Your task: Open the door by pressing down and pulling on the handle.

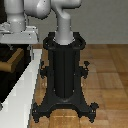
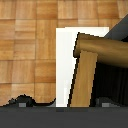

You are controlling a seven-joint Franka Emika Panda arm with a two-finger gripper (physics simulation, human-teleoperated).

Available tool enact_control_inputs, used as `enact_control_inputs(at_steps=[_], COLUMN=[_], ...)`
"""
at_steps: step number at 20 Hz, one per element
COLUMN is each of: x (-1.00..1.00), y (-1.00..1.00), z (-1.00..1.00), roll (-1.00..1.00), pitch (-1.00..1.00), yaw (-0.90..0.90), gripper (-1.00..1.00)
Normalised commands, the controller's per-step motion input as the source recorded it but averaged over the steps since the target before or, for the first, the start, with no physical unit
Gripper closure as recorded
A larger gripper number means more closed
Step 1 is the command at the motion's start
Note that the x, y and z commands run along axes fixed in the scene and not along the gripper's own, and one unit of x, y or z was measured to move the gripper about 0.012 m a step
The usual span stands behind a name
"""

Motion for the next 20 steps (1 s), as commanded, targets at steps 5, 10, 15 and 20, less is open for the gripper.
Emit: enact_control_inputs(at_steps=[5, 10, 15, 20], x=[0.00, 0.00, 0.00, 0.00], y=[-0.60, -0.20, 0.00, 0.00], z=[-0.60, -0.40, 0.00, 0.00], roll=[0.00, 0.00, 0.00, 0.00], pitch=[0.00, 0.00, 0.00, 0.00], yaw=[0.00, 0.00, 0.00, 0.00], gripper=[-1.00, 1.00, 1.00, 1.00])
